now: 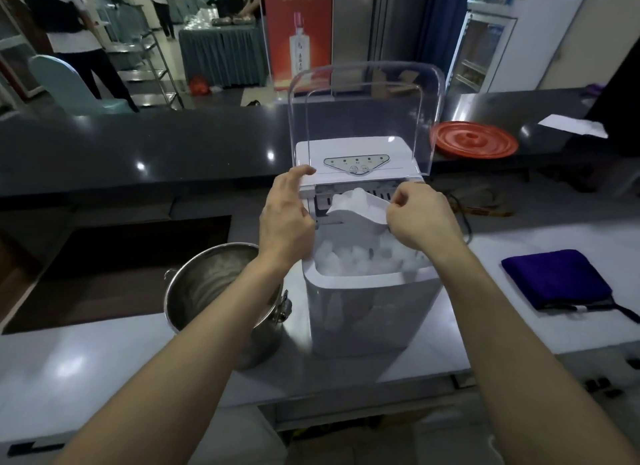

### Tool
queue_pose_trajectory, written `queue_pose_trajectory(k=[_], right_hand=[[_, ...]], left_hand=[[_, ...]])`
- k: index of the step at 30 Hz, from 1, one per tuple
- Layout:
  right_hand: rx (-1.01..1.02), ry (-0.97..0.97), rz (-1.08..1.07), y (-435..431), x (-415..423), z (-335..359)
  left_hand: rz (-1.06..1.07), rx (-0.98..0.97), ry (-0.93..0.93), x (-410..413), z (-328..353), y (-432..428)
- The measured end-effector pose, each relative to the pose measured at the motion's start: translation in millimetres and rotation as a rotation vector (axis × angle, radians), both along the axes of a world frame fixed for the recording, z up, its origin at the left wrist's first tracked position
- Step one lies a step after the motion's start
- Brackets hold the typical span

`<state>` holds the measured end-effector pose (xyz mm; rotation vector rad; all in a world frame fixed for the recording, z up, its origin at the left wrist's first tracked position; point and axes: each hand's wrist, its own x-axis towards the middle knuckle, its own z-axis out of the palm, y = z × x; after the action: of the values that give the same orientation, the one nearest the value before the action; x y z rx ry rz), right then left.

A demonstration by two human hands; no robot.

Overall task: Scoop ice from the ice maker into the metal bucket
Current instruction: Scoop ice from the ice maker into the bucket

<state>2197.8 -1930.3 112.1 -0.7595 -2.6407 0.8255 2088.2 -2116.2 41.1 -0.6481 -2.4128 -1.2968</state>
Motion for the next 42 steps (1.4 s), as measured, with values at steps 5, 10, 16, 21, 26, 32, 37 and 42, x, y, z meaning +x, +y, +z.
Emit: queue_pose_trajectory(k=[5, 10, 16, 21, 26, 32, 37, 42], right_hand=[[-0.025, 0.011, -0.067, -21, 8, 3], [-0.029, 0.037, -0.112, -51, 9, 11], [-0.041, 0.056, -0.074, -98, 2, 9], [-0.036, 0.076, -0.039, -142, -9, -9], [-0.104, 0.107, -0.035, -182, -18, -33], [-0.128, 0.077, -0.037, -204, -23, -52], [-0.091, 0.009, -0.075, -207, -21, -69], [-0.056, -0.060, -0.060, -205, -21, -75]], left_hand=[[-0.216, 0.032, -0.126, -20, 9, -41], [-0.227, 0.006, -0.110, -40, 3, -101], [-0.154, -0.236, -0.220, -76, -23, -171], [-0.139, -0.550, -0.331, -82, -48, -209], [-0.163, -0.565, -0.348, -80, -56, -225], [-0.181, -0.454, -0.288, -77, -60, -225], [-0.190, -0.379, -0.244, -72, -66, -224], [-0.229, -0.335, -0.202, -67, -60, -218]])
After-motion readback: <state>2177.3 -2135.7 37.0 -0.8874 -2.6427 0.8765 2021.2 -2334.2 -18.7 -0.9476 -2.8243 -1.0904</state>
